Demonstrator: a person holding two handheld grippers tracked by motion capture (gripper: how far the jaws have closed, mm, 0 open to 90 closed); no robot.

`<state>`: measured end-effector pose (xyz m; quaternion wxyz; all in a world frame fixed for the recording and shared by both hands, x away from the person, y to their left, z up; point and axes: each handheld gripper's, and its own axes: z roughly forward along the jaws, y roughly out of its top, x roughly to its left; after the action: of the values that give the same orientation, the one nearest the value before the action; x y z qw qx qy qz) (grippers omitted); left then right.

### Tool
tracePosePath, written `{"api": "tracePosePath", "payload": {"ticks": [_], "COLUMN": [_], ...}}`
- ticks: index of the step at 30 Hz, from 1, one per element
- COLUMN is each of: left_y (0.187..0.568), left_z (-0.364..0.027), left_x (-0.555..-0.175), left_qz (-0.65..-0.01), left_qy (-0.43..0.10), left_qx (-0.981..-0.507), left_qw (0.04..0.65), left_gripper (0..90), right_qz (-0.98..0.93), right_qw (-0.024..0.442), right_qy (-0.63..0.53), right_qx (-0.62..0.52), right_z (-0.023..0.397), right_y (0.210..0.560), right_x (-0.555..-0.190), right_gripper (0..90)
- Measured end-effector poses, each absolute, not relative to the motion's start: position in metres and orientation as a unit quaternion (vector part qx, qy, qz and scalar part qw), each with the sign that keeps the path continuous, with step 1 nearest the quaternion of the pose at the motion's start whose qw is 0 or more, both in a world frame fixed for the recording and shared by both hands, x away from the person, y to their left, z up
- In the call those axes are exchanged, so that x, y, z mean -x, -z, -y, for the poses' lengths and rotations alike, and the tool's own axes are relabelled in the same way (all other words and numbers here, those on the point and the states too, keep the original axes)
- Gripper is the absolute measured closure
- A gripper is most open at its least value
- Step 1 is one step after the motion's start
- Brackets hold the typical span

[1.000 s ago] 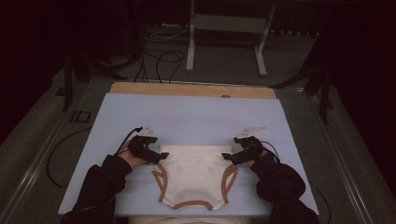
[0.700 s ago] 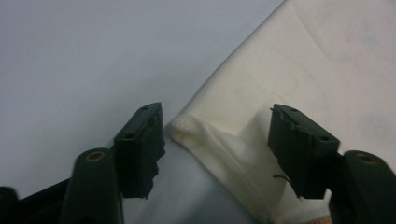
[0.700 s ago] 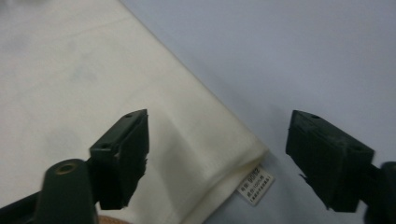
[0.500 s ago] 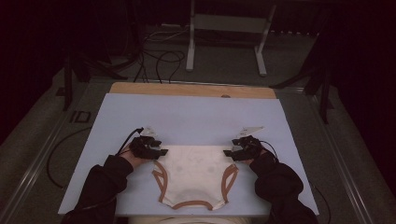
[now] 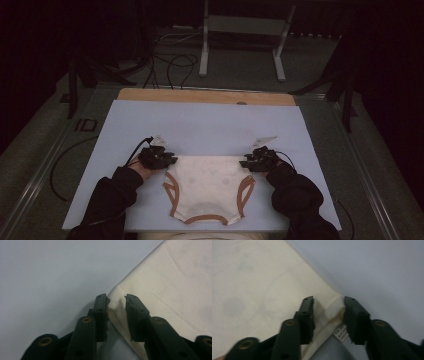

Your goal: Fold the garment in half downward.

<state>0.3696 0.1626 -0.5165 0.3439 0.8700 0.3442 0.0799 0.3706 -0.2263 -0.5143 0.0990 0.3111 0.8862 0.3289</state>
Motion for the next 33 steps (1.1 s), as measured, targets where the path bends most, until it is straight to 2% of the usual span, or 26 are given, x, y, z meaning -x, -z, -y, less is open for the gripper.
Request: {"api": "tracePosePath", "payload": {"ticks": [4,8,20,33], "left_y": [0.517,0.514,0.492,0.478], "left_z": [-0.161,-0.159,-0.167,-0.169], "left_x": [-0.369,-0.366,-0.36,-0.394], "left_qz": [-0.348,-0.349,-0.352,-0.363], "left_qy": [-0.074,-0.084,-0.097,-0.115], "left_qx": [-0.868,-0.87,-0.859,-0.853], "left_qw": [0.346,0.338,0.359,0.358], "left_gripper": [81.4,84.6,85.8,85.6], "right_qz": [-0.892,-0.897,-0.873,-0.874], "right_qw": [0.102,0.107,0.116,0.128], "right_qy": [-0.322,-0.313,-0.372,-0.351], "right_qx": [-0.299,-0.292,-0.294,-0.311], "right_z": [0.222,0.218,0.222,0.214], "right_y": [0.513,0.51,0.482,0.475], "right_x": [-0.368,-0.365,-0.364,-0.397], "right_gripper": [79.2,85.9,86.9,86.9]}}
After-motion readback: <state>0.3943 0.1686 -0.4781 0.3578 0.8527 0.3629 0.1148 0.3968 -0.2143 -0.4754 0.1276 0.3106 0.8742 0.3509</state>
